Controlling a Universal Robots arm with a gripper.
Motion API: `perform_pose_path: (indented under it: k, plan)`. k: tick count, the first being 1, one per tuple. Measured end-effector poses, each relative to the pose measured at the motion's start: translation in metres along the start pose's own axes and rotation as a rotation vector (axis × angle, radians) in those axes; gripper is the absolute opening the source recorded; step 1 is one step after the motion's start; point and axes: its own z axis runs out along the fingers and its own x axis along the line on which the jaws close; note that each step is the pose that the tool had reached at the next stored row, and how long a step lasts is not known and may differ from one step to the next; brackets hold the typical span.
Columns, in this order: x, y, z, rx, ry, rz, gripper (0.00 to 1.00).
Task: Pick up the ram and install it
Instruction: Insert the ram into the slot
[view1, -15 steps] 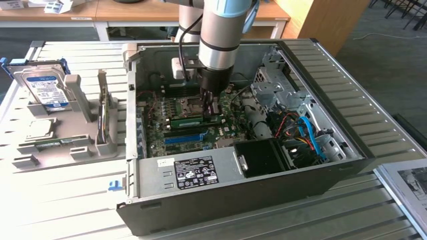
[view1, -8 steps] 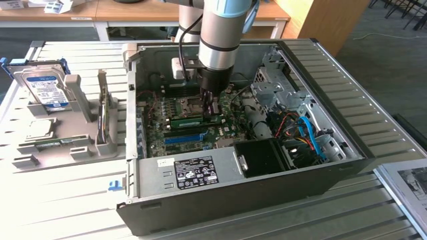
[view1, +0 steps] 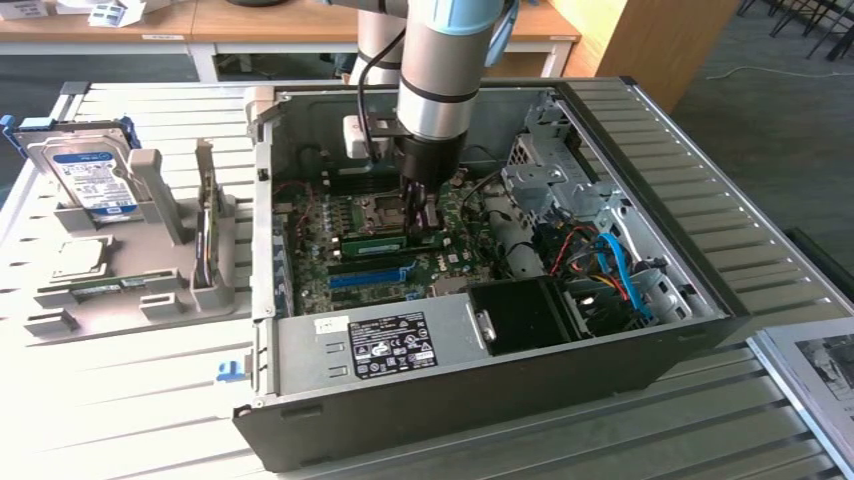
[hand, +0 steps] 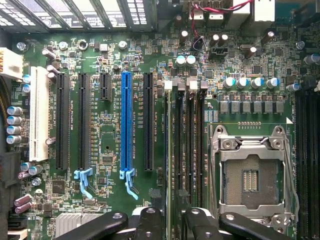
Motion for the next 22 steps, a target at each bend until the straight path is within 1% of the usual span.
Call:
perform_pose_path:
  k: [6, 14, 22]
  plan:
    - [0.0, 0.0, -0.0001, 0.0001, -0.0003, 0.0, 0.25]
    - [0.0, 0.0002, -0.004, 0.0, 0.0, 0.0, 0.25]
    - [0.0, 0.0002, -0.0115, 0.0, 0.0001, 0.0, 0.25]
